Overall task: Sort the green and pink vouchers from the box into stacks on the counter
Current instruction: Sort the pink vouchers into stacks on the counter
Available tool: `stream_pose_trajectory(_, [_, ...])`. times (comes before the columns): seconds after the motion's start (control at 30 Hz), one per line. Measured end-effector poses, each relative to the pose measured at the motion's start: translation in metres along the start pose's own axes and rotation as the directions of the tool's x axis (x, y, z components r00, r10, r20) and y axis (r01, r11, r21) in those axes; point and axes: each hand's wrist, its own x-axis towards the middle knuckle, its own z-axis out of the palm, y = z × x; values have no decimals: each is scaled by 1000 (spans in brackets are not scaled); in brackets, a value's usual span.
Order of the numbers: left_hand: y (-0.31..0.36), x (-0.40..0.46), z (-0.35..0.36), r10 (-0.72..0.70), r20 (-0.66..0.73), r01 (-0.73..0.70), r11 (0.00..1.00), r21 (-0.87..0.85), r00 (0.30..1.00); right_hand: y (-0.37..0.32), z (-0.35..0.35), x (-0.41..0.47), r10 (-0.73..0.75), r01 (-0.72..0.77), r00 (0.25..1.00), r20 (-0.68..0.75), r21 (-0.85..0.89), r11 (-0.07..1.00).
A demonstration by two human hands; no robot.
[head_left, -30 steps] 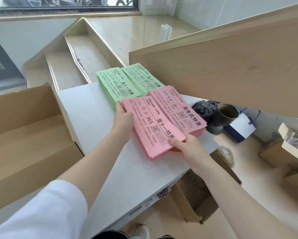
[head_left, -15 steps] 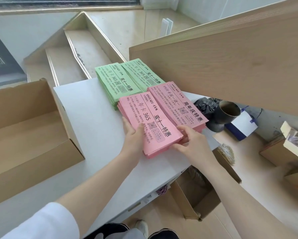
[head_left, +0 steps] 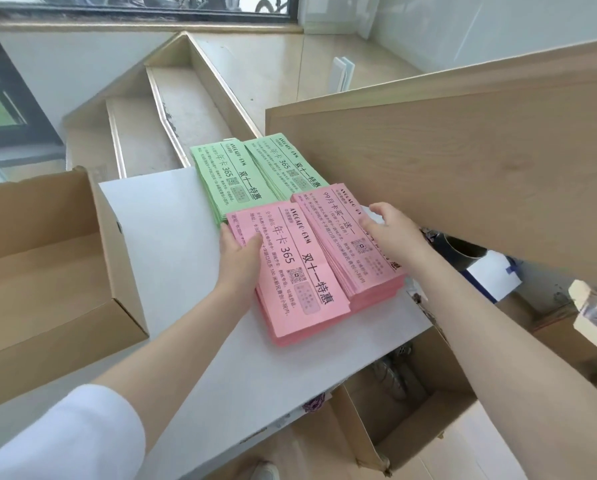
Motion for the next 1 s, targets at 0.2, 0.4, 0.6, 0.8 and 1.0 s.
stream_pose_trajectory(0.2, [-11, 16, 2, 36, -63, -28, 992, 126, 997, 1, 17, 44, 125, -112, 967, 220, -70, 991])
stream_pose_trajectory(0.4, [-26, 29, 1, 46, -54, -35, 984, 176, 997, 9, 28, 49, 157, -133, 977, 145, -159, 978])
stream_pose_trajectory(0.6, [-10, 20, 0, 11, -18, -8, 991, 133, 1000, 7, 27, 30, 22, -17, 998, 51, -100, 995])
stream_pose_trajectory(0.8, [-20, -42, -7, -138, 62, 143, 985, -96, 989, 11, 31, -53, -486, 516, 853, 188, -169, 840])
stream_pose_trajectory(1.0, [-43, -69, 11, -97, 100, 110, 985, -134, 990, 25, 40, -55, -367, 518, 847, 384, -447, 729])
